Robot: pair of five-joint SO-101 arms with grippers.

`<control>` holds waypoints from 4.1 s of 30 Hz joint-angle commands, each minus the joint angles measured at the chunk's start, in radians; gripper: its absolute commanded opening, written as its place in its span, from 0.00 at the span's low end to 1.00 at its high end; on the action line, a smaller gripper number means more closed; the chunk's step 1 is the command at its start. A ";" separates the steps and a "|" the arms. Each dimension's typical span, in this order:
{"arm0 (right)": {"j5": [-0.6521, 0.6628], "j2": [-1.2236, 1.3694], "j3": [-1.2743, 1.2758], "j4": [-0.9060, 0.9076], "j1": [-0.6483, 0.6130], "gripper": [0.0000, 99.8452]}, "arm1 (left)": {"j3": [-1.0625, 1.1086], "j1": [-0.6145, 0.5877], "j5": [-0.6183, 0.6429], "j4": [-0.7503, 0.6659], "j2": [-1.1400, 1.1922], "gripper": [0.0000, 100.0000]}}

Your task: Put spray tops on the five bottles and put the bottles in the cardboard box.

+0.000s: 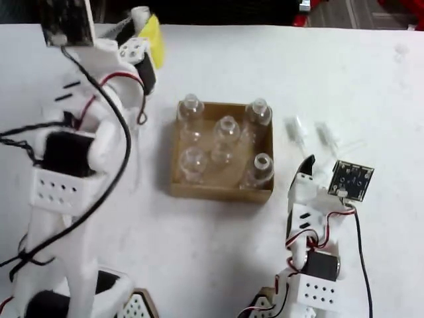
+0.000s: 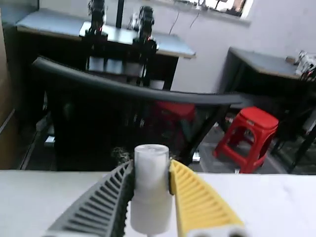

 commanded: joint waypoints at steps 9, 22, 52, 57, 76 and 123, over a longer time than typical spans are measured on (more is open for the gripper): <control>0.002 -0.004 -0.006 -0.027 0.016 0.17 | 0.390 0.105 -0.014 -0.930 0.070 0.02; 0.002 -0.004 0.041 -0.130 0.016 0.17 | 0.433 0.082 -0.014 -1.023 0.209 0.02; 0.106 0.002 0.046 -0.131 -0.012 0.17 | 0.566 0.054 -0.006 -0.965 0.122 0.02; 0.107 0.002 0.046 -0.131 -0.012 0.17 | 0.574 0.054 -0.014 -0.965 0.128 0.02; 0.107 0.004 0.048 -0.131 -0.013 0.17 | 0.845 0.153 -0.190 -1.355 0.308 0.02; 0.109 -0.004 0.049 -0.108 -0.015 0.17 | 0.411 -0.170 0.003 -0.023 -0.119 0.16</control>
